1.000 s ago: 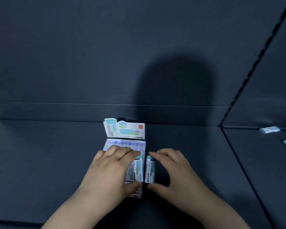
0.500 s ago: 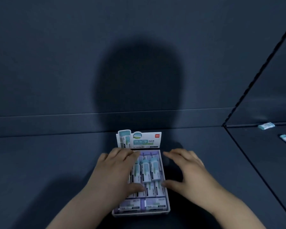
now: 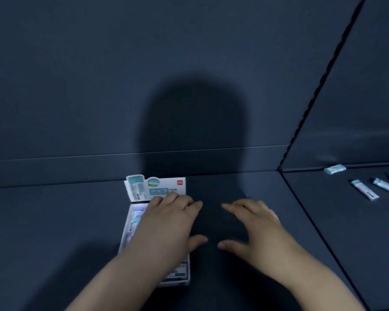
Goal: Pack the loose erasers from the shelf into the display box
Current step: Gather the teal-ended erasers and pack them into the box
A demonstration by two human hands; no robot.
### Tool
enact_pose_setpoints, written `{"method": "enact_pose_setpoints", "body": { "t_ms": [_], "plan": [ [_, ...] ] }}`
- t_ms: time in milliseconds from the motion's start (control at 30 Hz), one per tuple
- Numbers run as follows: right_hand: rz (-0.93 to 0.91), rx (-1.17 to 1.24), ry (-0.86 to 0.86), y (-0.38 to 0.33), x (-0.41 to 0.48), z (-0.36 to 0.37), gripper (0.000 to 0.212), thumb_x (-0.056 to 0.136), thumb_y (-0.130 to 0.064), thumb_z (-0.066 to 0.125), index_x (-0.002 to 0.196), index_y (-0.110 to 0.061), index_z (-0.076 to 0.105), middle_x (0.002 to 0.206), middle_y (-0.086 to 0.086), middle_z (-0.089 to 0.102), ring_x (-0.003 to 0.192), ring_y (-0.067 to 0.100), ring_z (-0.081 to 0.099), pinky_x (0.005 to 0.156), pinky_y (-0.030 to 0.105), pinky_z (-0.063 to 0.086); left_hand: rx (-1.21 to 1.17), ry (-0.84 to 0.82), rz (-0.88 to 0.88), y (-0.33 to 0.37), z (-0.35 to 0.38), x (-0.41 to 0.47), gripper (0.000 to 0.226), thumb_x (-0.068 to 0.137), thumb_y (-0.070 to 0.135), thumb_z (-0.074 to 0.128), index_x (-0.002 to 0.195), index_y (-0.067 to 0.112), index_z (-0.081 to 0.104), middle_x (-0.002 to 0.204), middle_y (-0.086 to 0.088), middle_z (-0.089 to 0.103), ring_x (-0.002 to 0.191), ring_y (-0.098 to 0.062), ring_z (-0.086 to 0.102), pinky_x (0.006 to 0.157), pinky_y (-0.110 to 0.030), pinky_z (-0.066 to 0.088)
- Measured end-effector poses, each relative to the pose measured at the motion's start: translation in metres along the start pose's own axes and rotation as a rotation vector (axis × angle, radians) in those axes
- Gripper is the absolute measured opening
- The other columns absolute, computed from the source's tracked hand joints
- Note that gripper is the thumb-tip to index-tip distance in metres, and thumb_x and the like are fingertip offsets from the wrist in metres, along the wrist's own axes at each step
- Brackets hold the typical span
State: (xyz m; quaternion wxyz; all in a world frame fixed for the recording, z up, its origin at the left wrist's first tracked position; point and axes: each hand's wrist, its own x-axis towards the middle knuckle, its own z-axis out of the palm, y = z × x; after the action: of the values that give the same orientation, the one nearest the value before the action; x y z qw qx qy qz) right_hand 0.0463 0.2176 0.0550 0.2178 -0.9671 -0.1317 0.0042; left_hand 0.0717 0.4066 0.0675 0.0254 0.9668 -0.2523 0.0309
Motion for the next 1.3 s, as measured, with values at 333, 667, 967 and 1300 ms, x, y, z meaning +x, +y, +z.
{"method": "enact_pose_setpoints", "body": {
  "t_ms": [333,667,967,1300],
  "plan": [
    [-0.178,-0.141,-0.048,0.118,-0.04,-0.077,0.077,0.077,-0.065,0.051,0.142,-0.034,0.023,0.133,-0.018,0.031,0.124,0.003,0.023,0.105,0.021,0.018,-0.001,0.051,-0.113,0.156,-0.001,0.046,0.065,0.091,0.058,0.033,0.147,0.028,0.017,0.144,0.009,0.031,0.132,-0.015,0.024,0.105,-0.03,0.018],
    [-0.219,-0.096,-0.095,0.201,-0.085,-0.118,0.072,0.075,-0.066,0.051,0.137,-0.033,0.037,0.124,-0.018,0.035,0.117,0.002,0.027,0.106,0.025,0.025,-0.046,0.128,-0.159,0.26,0.017,0.061,0.053,0.064,0.051,0.058,0.105,0.02,0.07,0.085,0.006,0.068,0.078,-0.017,0.063,0.065,-0.031,0.051],
    [-0.131,-0.031,-0.041,0.221,-0.109,-0.124,0.068,0.077,-0.062,0.055,0.136,-0.032,0.039,0.12,-0.021,0.034,0.115,-0.002,0.027,0.104,0.015,0.023,-0.05,0.026,-0.076,0.28,0.009,0.072,0.066,0.049,0.053,0.083,0.105,0.022,0.071,0.086,0.007,0.068,0.078,-0.014,0.064,0.066,-0.027,0.051],
    [0.019,0.0,0.037,0.254,-0.118,-0.127,0.065,0.078,-0.058,0.058,0.136,-0.031,0.04,0.121,-0.02,0.033,0.117,0.0,0.028,0.101,0.009,0.019,-0.048,-0.067,0.014,0.295,0.016,0.092,0.062,0.095,0.047,0.037,0.148,0.027,0.01,0.143,0.006,0.028,0.131,-0.015,0.022,0.106,-0.028,0.016]
  ]
}}
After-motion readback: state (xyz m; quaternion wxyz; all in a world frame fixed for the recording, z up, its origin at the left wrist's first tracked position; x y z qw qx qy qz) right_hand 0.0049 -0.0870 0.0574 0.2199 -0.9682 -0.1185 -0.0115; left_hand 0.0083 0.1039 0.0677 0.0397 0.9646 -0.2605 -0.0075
